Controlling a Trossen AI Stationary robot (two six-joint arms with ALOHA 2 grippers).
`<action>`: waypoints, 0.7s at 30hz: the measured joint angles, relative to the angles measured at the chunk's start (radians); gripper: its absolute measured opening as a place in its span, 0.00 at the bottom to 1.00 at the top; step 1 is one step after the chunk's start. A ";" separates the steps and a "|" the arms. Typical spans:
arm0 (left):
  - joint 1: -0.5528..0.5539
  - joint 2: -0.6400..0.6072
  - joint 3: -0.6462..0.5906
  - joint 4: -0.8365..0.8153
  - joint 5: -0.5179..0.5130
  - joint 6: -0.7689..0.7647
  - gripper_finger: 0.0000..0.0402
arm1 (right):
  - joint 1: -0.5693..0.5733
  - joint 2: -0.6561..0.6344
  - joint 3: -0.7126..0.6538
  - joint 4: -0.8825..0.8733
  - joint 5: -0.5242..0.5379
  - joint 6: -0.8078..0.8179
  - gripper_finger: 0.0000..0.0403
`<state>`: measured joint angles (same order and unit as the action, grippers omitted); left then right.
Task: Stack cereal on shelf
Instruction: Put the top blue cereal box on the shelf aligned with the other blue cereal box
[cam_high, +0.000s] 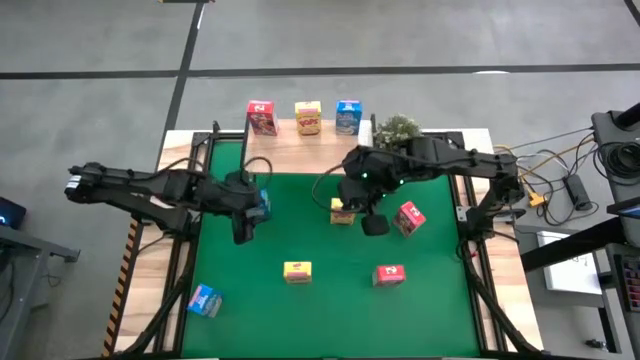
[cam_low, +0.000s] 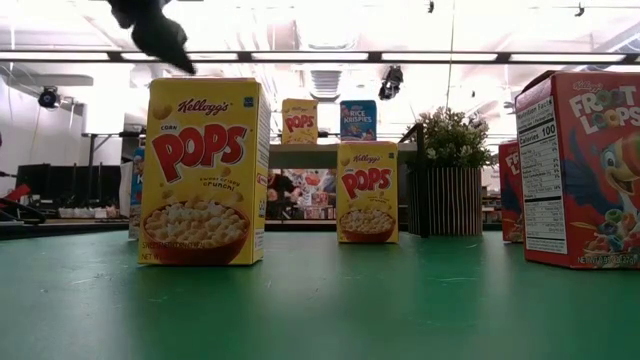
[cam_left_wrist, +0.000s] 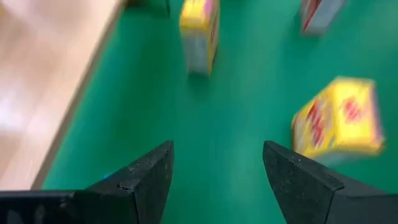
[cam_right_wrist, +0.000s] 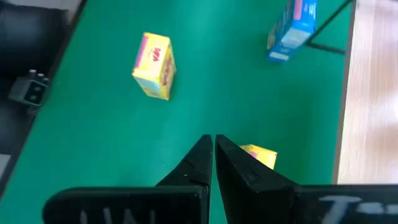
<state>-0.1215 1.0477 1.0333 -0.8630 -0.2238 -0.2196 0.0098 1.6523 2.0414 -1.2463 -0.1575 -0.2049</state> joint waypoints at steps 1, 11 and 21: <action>0.000 0.013 0.002 -0.029 0.000 0.000 0.57 | 0.003 -0.016 -0.042 0.024 0.011 0.006 0.02; 0.003 0.046 -0.031 -0.123 -0.032 0.001 0.57 | 0.028 -0.204 -0.461 0.391 0.029 0.061 0.02; 0.006 0.045 -0.045 -0.132 -0.152 0.070 0.57 | 0.041 -0.349 -0.768 0.784 0.028 0.037 0.02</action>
<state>-0.1158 1.0931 0.9878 -0.9947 -0.3759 -0.1499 0.0505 1.3036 1.2730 -0.4625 -0.1299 -0.1675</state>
